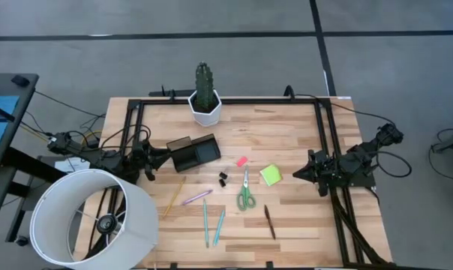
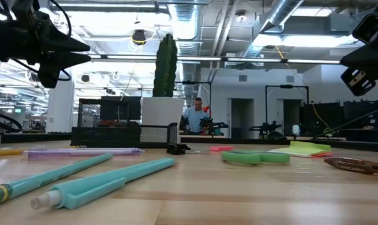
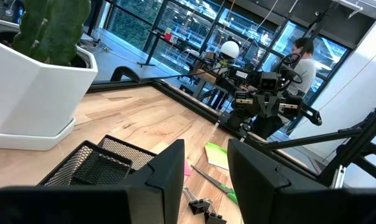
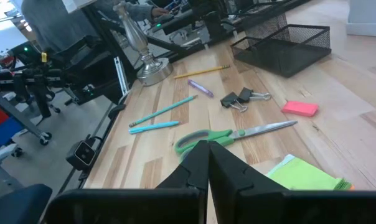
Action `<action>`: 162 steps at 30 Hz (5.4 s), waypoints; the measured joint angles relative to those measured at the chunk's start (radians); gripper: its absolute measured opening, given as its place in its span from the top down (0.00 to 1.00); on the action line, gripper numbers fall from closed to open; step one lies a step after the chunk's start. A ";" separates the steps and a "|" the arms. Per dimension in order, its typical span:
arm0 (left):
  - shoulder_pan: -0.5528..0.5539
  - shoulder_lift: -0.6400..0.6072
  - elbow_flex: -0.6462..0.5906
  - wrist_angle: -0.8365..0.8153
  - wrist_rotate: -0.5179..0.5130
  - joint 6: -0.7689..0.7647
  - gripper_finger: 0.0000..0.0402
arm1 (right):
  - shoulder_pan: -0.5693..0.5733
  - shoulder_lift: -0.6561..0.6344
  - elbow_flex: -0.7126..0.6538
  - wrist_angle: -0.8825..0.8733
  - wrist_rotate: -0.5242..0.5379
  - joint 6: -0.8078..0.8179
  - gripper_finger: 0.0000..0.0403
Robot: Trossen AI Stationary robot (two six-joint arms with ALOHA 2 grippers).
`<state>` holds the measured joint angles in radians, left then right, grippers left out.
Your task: Pick and place office supplies into organizer
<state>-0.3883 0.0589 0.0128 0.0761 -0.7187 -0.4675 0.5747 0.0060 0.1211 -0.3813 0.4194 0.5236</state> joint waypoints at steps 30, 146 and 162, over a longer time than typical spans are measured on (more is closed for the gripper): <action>0.000 0.000 0.000 0.000 0.000 0.000 0.72 | 0.000 0.000 0.000 0.000 0.000 0.000 1.00; 0.000 0.889 0.933 0.094 -0.198 0.557 0.72 | -0.462 1.114 0.579 -0.258 -0.131 0.138 0.68; 0.000 0.889 0.933 0.095 -0.210 0.513 0.72 | -0.564 1.412 0.581 -0.252 -0.348 0.179 0.68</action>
<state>-0.3885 0.9482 0.9455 0.1707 -0.9287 0.0451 0.0105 1.4176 0.7021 -0.6329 0.0719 0.7027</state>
